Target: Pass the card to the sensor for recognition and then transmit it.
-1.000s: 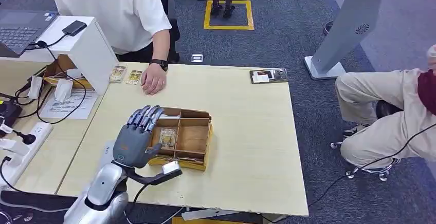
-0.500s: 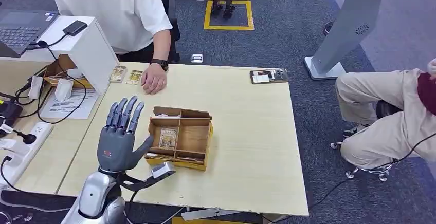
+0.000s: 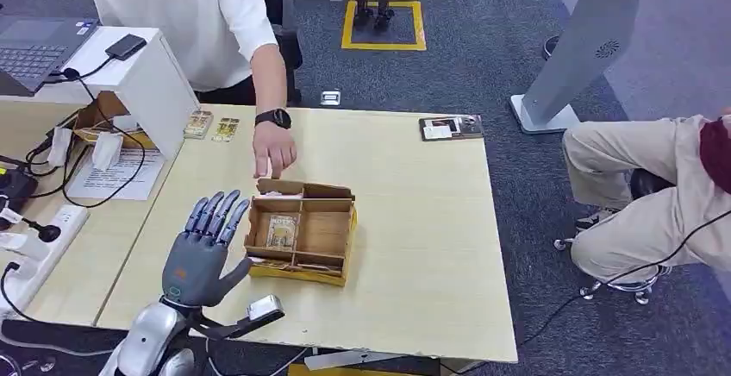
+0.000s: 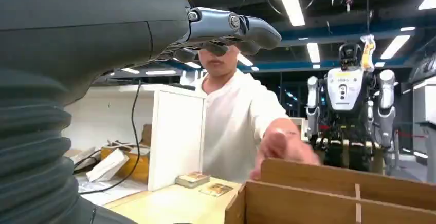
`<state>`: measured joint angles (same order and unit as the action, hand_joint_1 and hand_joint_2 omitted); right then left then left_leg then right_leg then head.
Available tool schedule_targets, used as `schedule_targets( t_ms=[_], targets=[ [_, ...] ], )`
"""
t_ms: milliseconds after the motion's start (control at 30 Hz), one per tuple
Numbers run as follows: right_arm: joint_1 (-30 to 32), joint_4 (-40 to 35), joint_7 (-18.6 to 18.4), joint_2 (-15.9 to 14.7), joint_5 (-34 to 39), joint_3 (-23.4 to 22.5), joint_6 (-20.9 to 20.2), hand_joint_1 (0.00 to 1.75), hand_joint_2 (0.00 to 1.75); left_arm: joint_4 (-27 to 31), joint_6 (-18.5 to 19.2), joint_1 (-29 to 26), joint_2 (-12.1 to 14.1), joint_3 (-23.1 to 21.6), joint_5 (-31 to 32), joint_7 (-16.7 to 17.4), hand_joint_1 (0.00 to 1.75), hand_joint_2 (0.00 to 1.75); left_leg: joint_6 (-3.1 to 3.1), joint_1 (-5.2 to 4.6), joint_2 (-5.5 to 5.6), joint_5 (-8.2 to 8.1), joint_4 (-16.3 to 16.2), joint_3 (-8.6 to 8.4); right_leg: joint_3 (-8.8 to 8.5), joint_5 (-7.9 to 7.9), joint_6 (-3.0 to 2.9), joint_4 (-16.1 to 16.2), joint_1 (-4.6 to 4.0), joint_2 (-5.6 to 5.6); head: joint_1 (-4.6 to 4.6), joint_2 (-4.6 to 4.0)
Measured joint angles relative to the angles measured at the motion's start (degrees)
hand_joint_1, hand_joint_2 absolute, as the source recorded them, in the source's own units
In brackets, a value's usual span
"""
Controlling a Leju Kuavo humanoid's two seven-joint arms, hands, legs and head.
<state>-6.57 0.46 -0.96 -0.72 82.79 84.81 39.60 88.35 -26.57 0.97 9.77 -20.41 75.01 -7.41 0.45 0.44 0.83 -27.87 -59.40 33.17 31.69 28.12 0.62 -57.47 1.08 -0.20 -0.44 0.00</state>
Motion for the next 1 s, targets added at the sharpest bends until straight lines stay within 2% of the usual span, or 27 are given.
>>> schedule_targets(
  t_ms=[200, 333, 1000],
  targets=[
    [0.0, 0.0, 0.0, 0.0, 0.0, 0.0, 0.0, 0.00, 1.75, -0.4, 4.3, -1.6, 0.6, -0.3, 1.7, -3.4, 0.00, 1.75, 0.00, -0.01, 0.00, 0.00, 0.0, 0.00, 0.02, 0.00, 0.00, 0.0, 0.00, 0.01, 0.00, 0.00],
    [0.0, 0.0, 0.0, 0.0, 0.0, 0.0, 0.0, 0.00, 1.75, -1.0, 5.6, -1.9, 0.8, -1.6, 2.1, -4.6, 0.00, 1.75, 0.00, -0.01, 0.00, -0.01, 0.0, 0.00, 0.02, 0.00, 0.00, 0.0, 0.00, 0.00, 0.00, 0.00],
    [-0.1, 0.0, 0.7, 0.0, 0.7, 0.0, 0.0, 0.00, 1.75, -1.6, 7.3, -1.7, 2.5, -5.0, 2.1, -4.2, 0.00, 1.75, 0.01, 0.00, 0.00, -0.01, 0.0, 0.00, 0.03, 0.00, 0.00, 0.0, 0.00, 0.01, -0.02, 0.02]
  ],
)
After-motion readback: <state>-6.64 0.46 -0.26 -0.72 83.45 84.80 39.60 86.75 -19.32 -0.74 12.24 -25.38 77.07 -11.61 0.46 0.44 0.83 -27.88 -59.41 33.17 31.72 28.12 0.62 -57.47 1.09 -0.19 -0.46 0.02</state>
